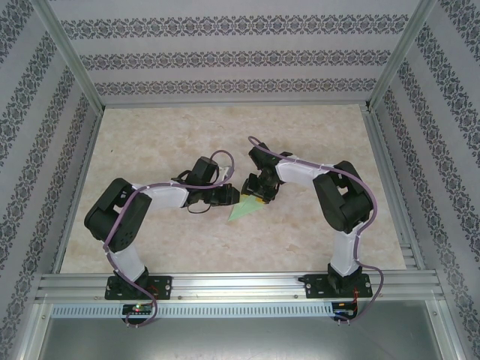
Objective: Fold a paper plane with a square sheet of paper (pick it up from the middle)
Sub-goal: Fourth fold the wing at the center of the table.
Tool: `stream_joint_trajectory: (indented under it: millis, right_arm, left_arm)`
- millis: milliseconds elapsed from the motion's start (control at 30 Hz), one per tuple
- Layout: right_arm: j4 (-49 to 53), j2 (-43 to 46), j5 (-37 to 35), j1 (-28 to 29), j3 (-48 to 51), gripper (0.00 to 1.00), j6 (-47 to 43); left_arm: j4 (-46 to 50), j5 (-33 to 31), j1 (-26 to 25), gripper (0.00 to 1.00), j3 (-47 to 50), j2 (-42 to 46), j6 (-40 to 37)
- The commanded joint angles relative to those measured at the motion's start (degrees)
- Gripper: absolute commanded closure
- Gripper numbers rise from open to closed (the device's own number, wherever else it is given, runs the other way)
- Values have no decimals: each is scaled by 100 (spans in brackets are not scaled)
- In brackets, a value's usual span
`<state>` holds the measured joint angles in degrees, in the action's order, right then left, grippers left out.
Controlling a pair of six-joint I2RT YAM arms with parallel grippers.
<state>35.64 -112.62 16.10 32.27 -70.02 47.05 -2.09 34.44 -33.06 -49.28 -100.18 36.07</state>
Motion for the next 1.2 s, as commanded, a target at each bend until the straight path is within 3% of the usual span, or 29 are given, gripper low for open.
stream_joint_trajectory:
  millis: [0,600,1167]
  right_arm:
    - [329,-1338,-942,102,579,49,33]
    - [347,-1482,-935,141,532,50,60]
    - [365,-1291,-892,165,523,49,41]
  left_arm:
    - [-308,104,-25,84,129,27,9]
    - [-311,178,-90,86,-28,-482,66]
    - [517,-357,-93,90,-107,-680,-39]
